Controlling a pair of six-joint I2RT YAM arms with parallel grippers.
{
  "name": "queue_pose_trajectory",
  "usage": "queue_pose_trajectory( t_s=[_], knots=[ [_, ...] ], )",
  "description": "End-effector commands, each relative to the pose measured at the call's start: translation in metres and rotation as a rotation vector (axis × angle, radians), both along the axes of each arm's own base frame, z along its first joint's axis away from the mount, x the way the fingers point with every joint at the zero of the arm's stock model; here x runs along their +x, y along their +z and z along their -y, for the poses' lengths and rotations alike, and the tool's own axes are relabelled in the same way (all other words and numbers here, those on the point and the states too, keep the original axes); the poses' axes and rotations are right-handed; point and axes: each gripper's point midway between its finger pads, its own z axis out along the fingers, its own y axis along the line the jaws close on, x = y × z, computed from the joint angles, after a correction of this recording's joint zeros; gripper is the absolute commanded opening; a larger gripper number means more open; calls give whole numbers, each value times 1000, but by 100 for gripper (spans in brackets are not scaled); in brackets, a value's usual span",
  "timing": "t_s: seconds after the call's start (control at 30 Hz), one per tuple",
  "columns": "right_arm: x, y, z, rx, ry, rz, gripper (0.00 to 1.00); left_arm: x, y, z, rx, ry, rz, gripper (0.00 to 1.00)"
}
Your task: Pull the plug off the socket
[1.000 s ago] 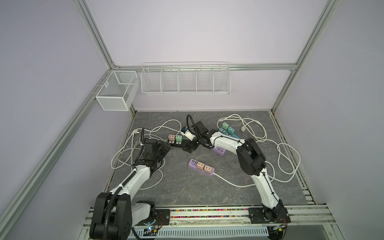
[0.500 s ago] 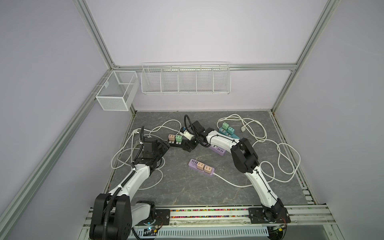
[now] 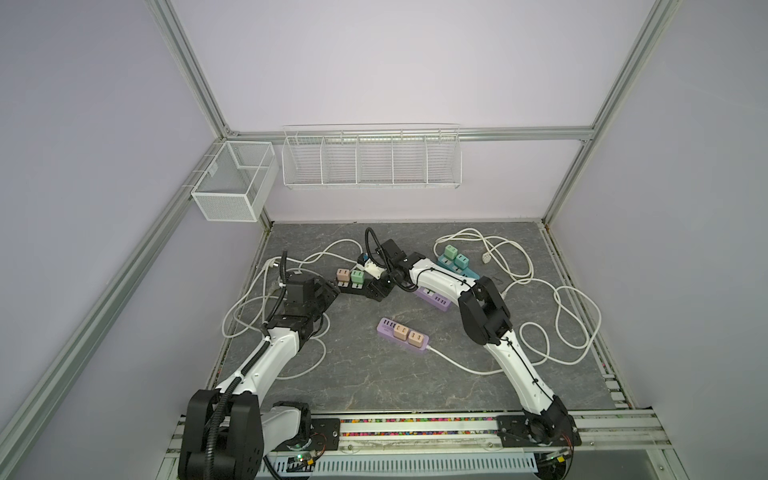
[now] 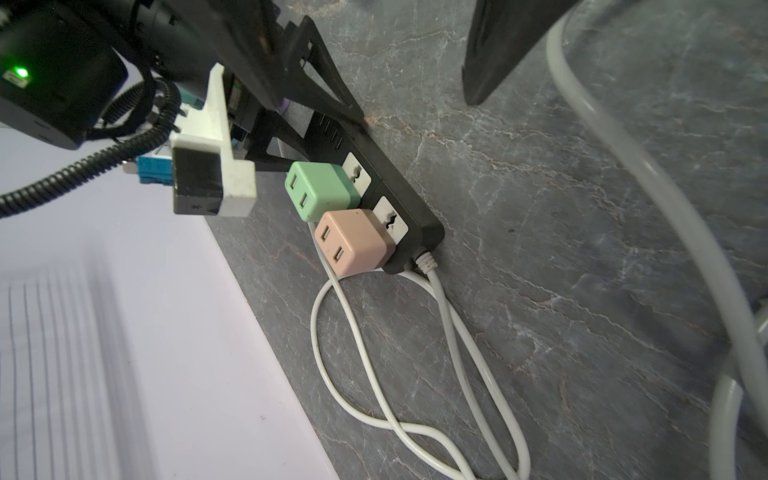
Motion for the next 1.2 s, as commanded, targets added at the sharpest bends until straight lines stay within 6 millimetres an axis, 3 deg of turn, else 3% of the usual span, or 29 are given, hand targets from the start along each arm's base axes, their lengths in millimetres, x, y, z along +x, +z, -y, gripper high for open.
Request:
queue_pose_trajectory(
  t_s=[0.0, 0.23, 0.5, 0.83, 1.0, 1.17],
  knots=[
    [-9, -1, 2, -24, 45, -14, 69, 2, 14, -2, 13, 10, 32, 69],
    [-15, 17, 9, -18, 46, 12, 58, -2, 17, 0, 0, -4, 36, 69],
    [-28, 28, 44, -40, -63, 46, 51, -12, 15, 5, -38, -23, 44, 68],
    [-63, 11, 94, -115, -173, 24, 51, -27, 6, 27, -68, -111, 3, 67],
    [-71, 12, 95, -109, -182, 17, 52, -29, -1, 33, -88, -128, -2, 67],
    [-68, 22, 94, -109, -187, 46, 66, -27, -1, 38, -101, -148, 1, 67]
  ],
)
